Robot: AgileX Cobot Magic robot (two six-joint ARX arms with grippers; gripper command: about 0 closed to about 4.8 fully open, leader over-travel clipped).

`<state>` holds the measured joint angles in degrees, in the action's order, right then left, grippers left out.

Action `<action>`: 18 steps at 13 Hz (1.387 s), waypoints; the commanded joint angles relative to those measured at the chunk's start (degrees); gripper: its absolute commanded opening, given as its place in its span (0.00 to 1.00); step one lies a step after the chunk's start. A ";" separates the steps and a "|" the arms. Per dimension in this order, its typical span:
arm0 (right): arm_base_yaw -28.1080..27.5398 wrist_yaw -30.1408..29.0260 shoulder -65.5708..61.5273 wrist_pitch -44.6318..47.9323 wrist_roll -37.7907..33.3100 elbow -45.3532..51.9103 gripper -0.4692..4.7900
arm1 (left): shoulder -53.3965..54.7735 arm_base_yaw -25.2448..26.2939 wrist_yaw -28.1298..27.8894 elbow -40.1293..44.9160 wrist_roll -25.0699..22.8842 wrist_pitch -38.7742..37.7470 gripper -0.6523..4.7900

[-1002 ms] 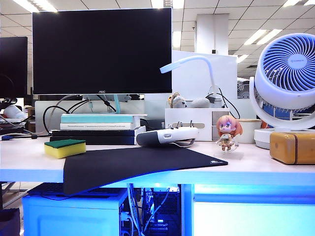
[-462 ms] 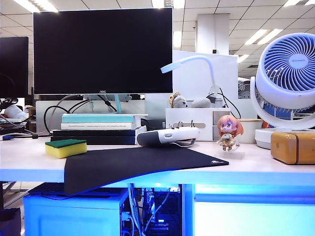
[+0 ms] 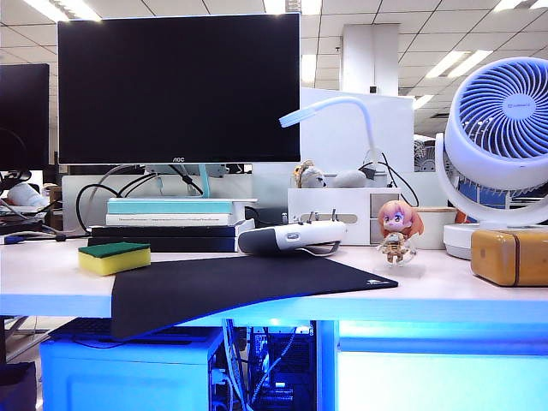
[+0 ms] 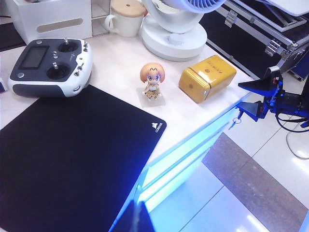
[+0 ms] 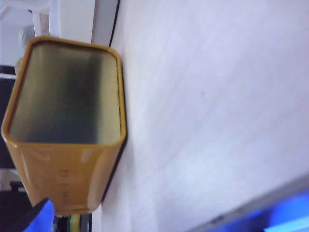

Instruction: Open the drawer, place the cleaning sponge inside, then close the drawer.

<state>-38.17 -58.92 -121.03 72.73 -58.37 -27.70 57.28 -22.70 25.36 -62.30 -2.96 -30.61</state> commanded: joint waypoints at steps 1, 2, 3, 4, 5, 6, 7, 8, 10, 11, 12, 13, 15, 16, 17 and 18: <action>0.02 -2.78 1.86 8.39 -0.13 0.46 1.00 | -0.15 -0.02 0.35 -0.35 0.20 1.14 0.11; 0.02 -2.75 1.86 8.39 0.11 1.31 1.00 | -0.17 -0.02 0.37 -0.35 0.20 1.11 0.11; 0.02 -2.75 1.86 8.39 0.33 2.05 1.00 | -0.15 -0.02 0.35 -0.35 0.17 1.14 0.11; 0.02 -2.95 1.88 8.41 0.33 2.69 1.00 | -0.15 -0.02 0.35 -0.35 0.17 1.14 0.11; 0.02 -2.99 1.88 8.41 0.33 2.99 1.00 | -0.15 -0.02 0.35 -0.35 0.17 1.14 0.11; 0.02 -2.82 2.08 8.41 0.42 3.39 1.00 | -0.17 -0.02 0.37 -0.35 0.20 1.11 0.11; 0.02 -2.75 2.34 8.41 0.50 3.43 1.00 | -0.15 -0.02 0.37 -0.35 0.17 1.11 0.11; -0.11 -2.43 2.34 7.43 -0.13 3.69 1.00 | -0.17 -0.02 0.37 -0.35 0.17 1.14 0.11; -1.31 1.40 2.32 6.19 1.51 5.33 1.00 | -0.15 -0.02 0.35 -0.35 0.17 1.14 0.11; -1.33 2.05 2.32 4.04 3.41 5.51 1.00 | -0.17 -0.02 0.35 -0.35 0.17 1.11 0.11; -1.33 2.45 2.32 2.78 4.28 5.44 1.00 | -0.17 -0.02 0.37 -0.35 0.17 1.14 0.11; -1.31 3.45 2.16 2.14 5.01 5.38 1.00 | -0.17 -0.02 0.37 -0.35 0.17 1.11 0.11; -1.31 3.85 2.08 2.08 4.98 4.20 1.00 | -0.17 -0.02 0.37 -0.35 0.17 1.11 0.11; -1.31 3.80 2.05 2.01 4.44 3.37 1.00 | -0.17 -0.02 0.37 -0.35 0.17 1.14 0.11; -1.31 3.87 2.05 0.79 4.15 1.97 1.00 | -0.17 -0.02 0.35 -0.35 0.17 1.14 0.11; -1.25 3.63 2.05 -0.52 4.20 0.59 1.00 | -0.17 -0.02 0.37 -0.35 0.17 1.14 0.11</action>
<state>-39.51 -54.87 -119.35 70.30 -54.43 -26.59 57.28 -22.70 25.39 -62.33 -2.96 -30.41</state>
